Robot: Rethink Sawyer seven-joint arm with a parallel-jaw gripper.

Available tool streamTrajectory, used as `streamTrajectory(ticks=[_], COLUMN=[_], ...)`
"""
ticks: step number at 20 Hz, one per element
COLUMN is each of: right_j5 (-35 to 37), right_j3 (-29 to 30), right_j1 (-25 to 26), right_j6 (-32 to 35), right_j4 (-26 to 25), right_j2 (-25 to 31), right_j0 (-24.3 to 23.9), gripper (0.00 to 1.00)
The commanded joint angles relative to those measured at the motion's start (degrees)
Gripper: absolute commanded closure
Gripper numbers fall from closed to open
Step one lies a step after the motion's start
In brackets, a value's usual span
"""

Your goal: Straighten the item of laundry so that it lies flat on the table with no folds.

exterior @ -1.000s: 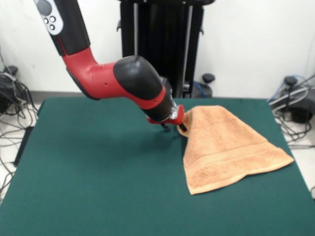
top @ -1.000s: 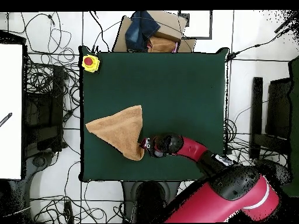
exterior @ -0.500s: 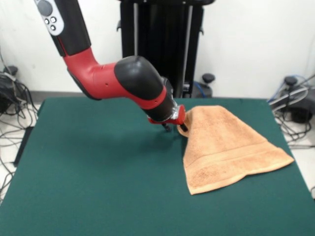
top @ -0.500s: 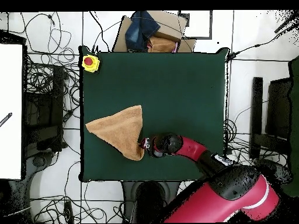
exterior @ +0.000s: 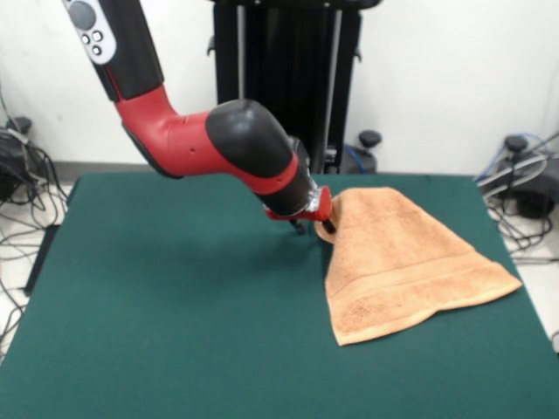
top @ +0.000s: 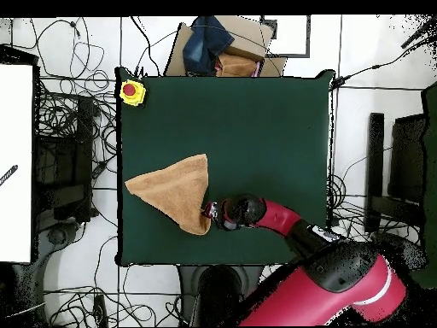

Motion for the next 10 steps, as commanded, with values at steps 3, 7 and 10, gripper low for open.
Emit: streamTrajectory(ticks=[3, 7, 10], right_j5=[-8.44, -8.87, -9.06], right_j3=[3.6, 3.65, 3.45], right_j1=[9.51, 10.03, 10.46], right_j6=[4.61, 4.45, 4.13], right_j4=[1.1, 1.26, 1.29], right_j2=[7.21, 7.43, 7.64], right_j0=[6.41, 6.14, 5.92], gripper=[0.0, 0.0, 0.0])
